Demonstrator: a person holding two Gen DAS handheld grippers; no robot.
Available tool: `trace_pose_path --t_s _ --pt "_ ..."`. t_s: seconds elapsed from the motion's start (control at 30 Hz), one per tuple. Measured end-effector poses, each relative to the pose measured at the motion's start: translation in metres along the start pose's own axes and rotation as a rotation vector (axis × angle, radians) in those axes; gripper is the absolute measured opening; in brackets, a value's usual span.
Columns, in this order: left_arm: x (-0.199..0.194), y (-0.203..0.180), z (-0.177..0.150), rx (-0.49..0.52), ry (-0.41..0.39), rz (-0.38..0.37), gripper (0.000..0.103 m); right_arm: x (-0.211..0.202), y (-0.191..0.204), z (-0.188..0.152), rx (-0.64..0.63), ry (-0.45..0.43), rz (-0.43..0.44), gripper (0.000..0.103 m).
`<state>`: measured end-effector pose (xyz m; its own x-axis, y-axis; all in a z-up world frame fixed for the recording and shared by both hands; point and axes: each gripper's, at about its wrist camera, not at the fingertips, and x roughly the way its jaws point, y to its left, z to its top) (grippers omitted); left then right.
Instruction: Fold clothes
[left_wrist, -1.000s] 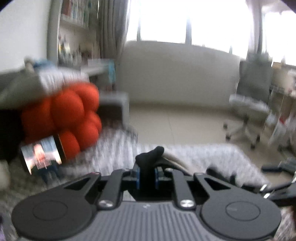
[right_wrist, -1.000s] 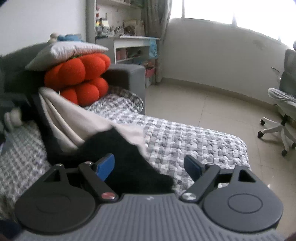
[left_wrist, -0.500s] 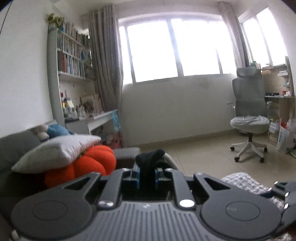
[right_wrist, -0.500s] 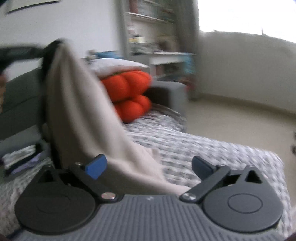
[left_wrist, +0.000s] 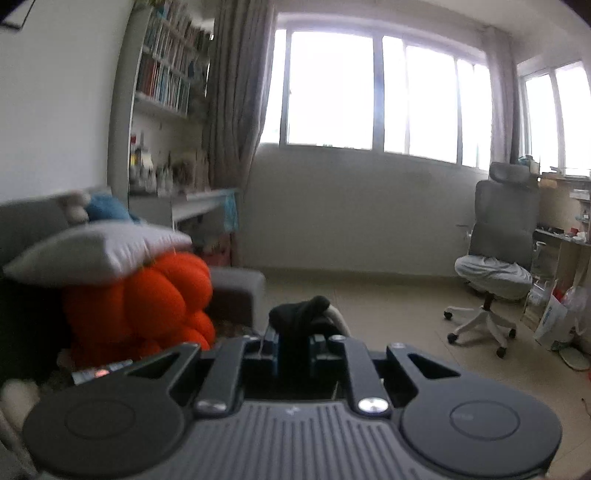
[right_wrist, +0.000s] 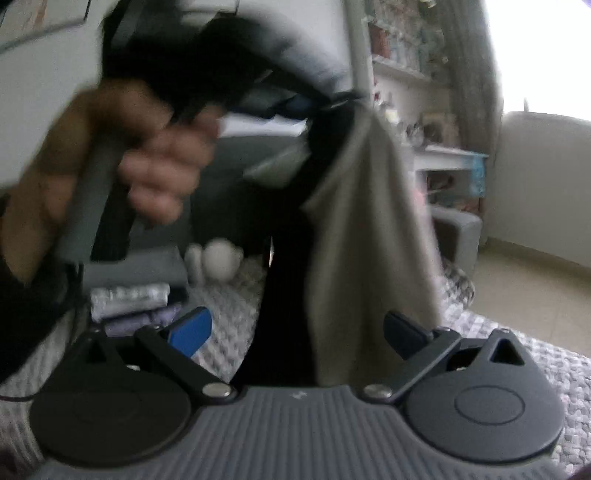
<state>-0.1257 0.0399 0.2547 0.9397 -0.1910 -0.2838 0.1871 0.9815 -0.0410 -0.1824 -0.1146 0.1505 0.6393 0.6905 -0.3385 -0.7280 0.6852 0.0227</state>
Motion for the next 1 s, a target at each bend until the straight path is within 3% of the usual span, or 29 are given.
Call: trace_pose_path --t_s 0.1,0.13,0.17,0.2,0.23,0.27,0.6,0.7,0.77,0.87,1.0 --pt "0.006 -0.013 -0.010 -0.010 0.028 -0.020 0.014 0.023 0.000 -0.011 0.013 0.088 -0.035 0.089" --pt "0.007 -0.015 -0.012 -0.014 0.033 -0.026 0.014 0.032 -0.004 -0.014 0.026 0.121 -0.055 0.078" --pt "0.007 -0.015 -0.012 -0.012 0.033 -0.024 0.014 0.040 -0.012 -0.014 0.055 0.147 -0.087 0.058" --pt "0.008 -0.016 -0.013 -0.006 0.033 -0.018 0.014 0.048 -0.022 -0.014 0.086 0.172 -0.121 0.047" --pt "0.010 -0.015 -0.014 0.004 0.032 -0.006 0.015 0.056 -0.031 -0.015 0.116 0.197 -0.155 0.024" --pt "0.012 -0.014 -0.017 0.018 0.035 0.009 0.015 0.052 -0.039 -0.013 0.143 0.184 -0.178 0.008" --pt "0.039 0.007 -0.049 0.015 0.154 0.008 0.019 -0.008 -0.095 -0.002 0.277 0.080 -0.367 0.007" --pt "0.043 0.012 -0.061 0.049 0.188 0.004 0.027 -0.028 -0.104 0.004 0.312 0.035 -0.383 0.007" --pt "0.045 0.016 -0.070 0.069 0.205 0.008 0.048 -0.035 -0.109 0.008 0.360 0.004 -0.386 0.007" --pt "0.047 0.021 -0.083 0.095 0.238 0.000 0.059 -0.039 -0.122 0.009 0.436 -0.021 -0.404 0.007" --pt "0.050 0.024 -0.099 0.128 0.276 -0.004 0.062 -0.035 -0.144 0.000 0.543 0.003 -0.436 0.007"
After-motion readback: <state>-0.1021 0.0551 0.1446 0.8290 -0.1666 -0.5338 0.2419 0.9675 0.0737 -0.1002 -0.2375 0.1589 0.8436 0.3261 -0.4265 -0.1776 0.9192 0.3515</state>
